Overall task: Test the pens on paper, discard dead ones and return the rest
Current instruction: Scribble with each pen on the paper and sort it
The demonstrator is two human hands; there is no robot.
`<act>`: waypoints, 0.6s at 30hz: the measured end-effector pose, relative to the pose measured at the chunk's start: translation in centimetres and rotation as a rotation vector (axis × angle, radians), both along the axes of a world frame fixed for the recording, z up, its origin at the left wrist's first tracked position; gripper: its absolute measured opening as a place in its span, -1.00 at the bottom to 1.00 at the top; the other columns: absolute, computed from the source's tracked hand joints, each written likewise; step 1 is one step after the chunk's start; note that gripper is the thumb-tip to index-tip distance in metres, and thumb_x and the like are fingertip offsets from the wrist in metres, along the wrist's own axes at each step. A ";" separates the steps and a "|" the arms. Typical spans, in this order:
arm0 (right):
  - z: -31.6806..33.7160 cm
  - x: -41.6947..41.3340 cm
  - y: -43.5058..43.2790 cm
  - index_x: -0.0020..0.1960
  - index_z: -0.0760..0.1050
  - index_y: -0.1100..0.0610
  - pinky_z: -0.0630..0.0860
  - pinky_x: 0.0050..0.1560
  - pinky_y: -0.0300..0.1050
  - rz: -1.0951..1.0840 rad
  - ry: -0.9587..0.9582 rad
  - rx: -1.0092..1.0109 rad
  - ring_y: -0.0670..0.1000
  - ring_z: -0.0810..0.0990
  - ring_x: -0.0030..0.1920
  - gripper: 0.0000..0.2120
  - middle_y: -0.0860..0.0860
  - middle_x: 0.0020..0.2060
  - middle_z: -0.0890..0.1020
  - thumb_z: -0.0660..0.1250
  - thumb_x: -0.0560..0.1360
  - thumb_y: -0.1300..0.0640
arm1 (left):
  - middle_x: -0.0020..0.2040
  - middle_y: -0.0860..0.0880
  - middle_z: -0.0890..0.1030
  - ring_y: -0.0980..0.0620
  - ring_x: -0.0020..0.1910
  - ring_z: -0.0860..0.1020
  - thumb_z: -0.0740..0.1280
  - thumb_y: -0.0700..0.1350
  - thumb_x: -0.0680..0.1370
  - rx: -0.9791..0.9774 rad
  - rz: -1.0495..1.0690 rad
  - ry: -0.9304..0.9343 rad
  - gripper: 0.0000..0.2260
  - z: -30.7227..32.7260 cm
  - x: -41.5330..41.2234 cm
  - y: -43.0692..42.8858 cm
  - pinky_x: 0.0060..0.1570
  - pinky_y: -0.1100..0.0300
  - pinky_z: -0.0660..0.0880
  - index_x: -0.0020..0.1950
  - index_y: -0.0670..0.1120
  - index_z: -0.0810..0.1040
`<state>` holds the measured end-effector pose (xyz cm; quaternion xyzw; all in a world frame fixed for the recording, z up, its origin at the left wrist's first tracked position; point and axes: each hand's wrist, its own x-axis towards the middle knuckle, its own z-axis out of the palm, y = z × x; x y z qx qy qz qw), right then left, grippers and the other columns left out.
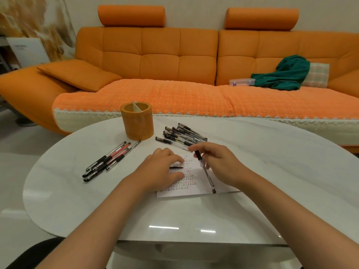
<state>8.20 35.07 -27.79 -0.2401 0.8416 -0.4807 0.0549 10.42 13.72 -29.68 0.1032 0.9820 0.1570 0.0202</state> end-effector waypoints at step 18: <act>-1.5 2.1 -0.7 -0.12 0.51 0.26 0.49 -0.35 -0.18 0.094 -0.274 -0.082 0.06 0.51 -0.49 -0.85 0.13 -0.49 0.57 0.28 0.41 0.46 | 0.37 0.07 0.34 0.02 0.38 0.26 0.34 0.40 0.44 -0.066 0.030 -0.022 -0.43 0.0 -0.3 -0.4 0.33 0.00 0.29 0.39 0.22 0.39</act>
